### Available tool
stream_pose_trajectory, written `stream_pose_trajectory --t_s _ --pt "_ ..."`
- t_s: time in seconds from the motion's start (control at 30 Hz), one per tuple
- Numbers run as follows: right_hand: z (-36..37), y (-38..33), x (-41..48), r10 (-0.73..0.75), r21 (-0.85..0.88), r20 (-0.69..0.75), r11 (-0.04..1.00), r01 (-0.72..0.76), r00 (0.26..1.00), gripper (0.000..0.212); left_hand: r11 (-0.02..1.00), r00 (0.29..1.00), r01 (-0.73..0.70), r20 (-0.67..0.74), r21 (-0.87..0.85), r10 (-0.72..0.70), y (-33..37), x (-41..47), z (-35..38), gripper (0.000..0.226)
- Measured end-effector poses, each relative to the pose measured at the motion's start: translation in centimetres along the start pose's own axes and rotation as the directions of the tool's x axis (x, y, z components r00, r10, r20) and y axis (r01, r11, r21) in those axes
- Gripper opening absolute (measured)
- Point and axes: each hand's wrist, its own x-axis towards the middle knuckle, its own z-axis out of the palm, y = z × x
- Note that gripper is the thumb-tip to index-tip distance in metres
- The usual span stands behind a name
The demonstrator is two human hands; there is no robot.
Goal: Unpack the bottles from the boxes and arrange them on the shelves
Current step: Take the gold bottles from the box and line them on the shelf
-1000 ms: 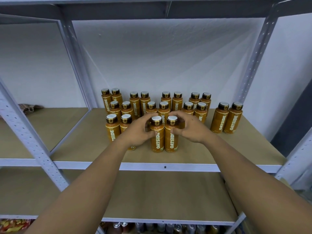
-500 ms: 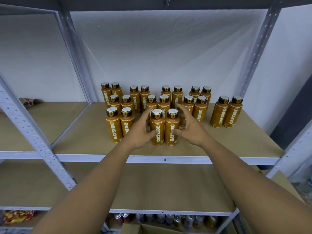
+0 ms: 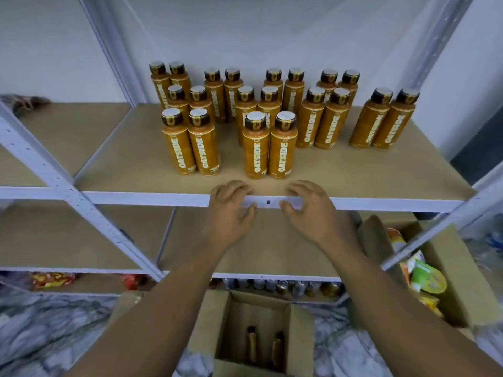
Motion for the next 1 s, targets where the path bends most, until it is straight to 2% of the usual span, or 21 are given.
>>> stream_pose_trajectory --t_s 0.1,0.17,0.27,0.37,0.5,0.6,0.77,1.0 --pt "2.1 0.6 -3.1 -0.111 -0.014 -0.166 0.994 0.110 0.980 0.046 0.996 0.995 -0.081 -0.058 0.028 0.083 -0.3 -3.1 1.8 0.047" --pt "3.6 1.2 -5.4 -0.162 -0.020 -0.207 0.987 0.161 0.965 0.044 0.996 0.994 -0.092 -0.053 0.014 0.093 -0.4 -5.2 3.1 0.048" --pt "6.7 3.0 -9.1 -0.081 0.021 -0.163 0.996 0.086 0.983 0.043 0.998 1.000 0.003 0.012 -0.060 -0.003 -1.1 -8.8 5.5 0.042" --pt "10.0 5.6 -12.7 0.084 0.060 0.038 0.994 -0.086 0.996 0.044 0.985 0.980 0.150 0.146 -0.085 -0.136 -2.4 -13.0 8.4 0.039" --pt "15.0 10.3 -16.3 0.229 0.025 0.303 0.969 -0.247 0.925 0.059 0.931 0.876 0.356 0.375 -0.077 -0.304 -4.5 -17.9 13.3 0.045" --pt "19.3 14.1 -18.5 0.324 -0.021 0.450 0.935 -0.353 0.832 0.052 0.873 0.769 0.486 0.494 -0.040 -0.406 -6.5 -21.6 17.8 0.037" --pt "28.4 20.7 -23.5 0.448 -0.100 0.552 0.873 -0.477 0.703 0.052 0.802 0.580 0.596 0.667 0.043 -0.467 -11.1 -29.1 26.0 0.043" --pt "42.2 27.5 -31.0 0.521 -0.089 0.634 0.784 -0.615 0.572 0.055 0.693 0.385 0.713 0.767 0.105 -0.512 -17.0 -38.5 37.7 0.050"
